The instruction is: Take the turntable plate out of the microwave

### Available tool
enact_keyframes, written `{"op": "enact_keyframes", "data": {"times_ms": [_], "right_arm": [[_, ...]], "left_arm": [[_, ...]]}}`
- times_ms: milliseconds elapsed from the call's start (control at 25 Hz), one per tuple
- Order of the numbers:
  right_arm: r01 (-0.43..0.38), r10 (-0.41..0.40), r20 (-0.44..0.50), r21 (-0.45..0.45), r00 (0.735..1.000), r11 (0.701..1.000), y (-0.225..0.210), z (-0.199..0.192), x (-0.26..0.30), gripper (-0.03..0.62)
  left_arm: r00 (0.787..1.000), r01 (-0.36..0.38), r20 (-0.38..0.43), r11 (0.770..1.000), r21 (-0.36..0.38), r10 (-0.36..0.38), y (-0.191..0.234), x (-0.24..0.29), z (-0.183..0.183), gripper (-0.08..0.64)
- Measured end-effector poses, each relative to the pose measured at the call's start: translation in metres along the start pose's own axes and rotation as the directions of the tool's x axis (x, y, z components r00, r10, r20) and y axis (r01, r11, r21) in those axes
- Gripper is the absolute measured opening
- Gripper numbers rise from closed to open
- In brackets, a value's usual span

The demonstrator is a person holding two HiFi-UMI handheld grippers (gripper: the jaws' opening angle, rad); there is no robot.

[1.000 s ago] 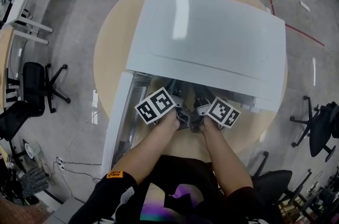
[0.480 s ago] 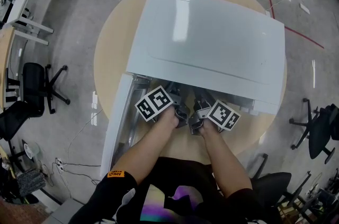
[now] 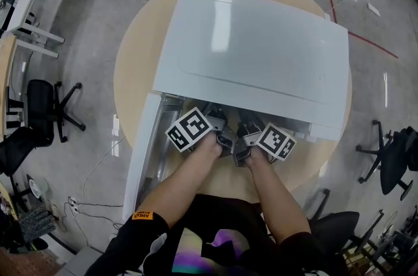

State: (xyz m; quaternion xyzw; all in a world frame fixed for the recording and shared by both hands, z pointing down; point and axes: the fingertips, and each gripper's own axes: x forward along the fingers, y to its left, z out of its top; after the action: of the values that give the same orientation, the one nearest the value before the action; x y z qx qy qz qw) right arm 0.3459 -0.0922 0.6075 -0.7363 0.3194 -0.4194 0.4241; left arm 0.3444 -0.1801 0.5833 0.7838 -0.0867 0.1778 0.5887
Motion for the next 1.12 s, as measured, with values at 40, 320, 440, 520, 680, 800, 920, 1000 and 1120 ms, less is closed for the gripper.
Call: {"op": "enact_keyframes", "data": {"times_ms": [40,320,440,520,680,800,920,1000,1120], "right_arm": [[0.003,-0.003,-0.005,0.011,1.0,1.0,-0.002,-0.002,0.001,0.066],[0.019,-0.019,-0.002,0.025,1.0,1.0,-0.005,-0.001,0.001,0.066],[0.019,-0.019,-0.006,0.011,1.0,1.0,-0.005,-0.001,0.0,0.066],[0.02,-0.02,-0.005,0.007,1.0,1.0,-0.005,0.0,0.001,0.066],[0.023,-0.023,-0.005,0.007,1.0,1.0,-0.005,-0.001,0.002,0.066],[0.023,-0.023,-0.008,0.01,1.0,1.0,-0.005,-0.002,0.002,0.066],[0.021,-0.021,-0.005,0.013,1.0,1.0,-0.004,-0.002,0.002,0.066],[0.018,-0.018,-0.002,0.015,1.0,1.0,-0.003,-0.001,0.003,0.066],[0.014,-0.014,0.0,0.02,1.0,1.0,-0.004,0.0,0.004,0.066]], "left_arm": [[0.999,0.039,0.003,0.999,0.021,-0.039,-0.014,0.003,0.003,0.044],[0.999,-0.046,-0.012,0.998,0.044,0.047,-0.006,-0.002,0.007,0.046],[0.991,-0.125,-0.038,0.992,0.023,0.126,0.023,-0.007,-0.001,0.055],[0.99,-0.132,-0.045,0.991,0.027,0.133,0.029,-0.005,-0.003,0.097],[0.994,-0.099,-0.045,0.995,0.03,0.1,0.026,0.003,-0.001,0.113],[0.994,-0.106,-0.024,0.994,0.004,0.106,0.026,0.005,0.003,0.112],[0.994,-0.113,-0.014,0.993,-0.03,0.113,0.027,0.005,0.003,0.112],[0.993,-0.114,-0.015,0.993,-0.036,0.114,0.026,0.005,0.002,0.112],[0.994,-0.106,-0.015,0.994,-0.035,0.106,0.023,0.004,0.001,0.112]]}}
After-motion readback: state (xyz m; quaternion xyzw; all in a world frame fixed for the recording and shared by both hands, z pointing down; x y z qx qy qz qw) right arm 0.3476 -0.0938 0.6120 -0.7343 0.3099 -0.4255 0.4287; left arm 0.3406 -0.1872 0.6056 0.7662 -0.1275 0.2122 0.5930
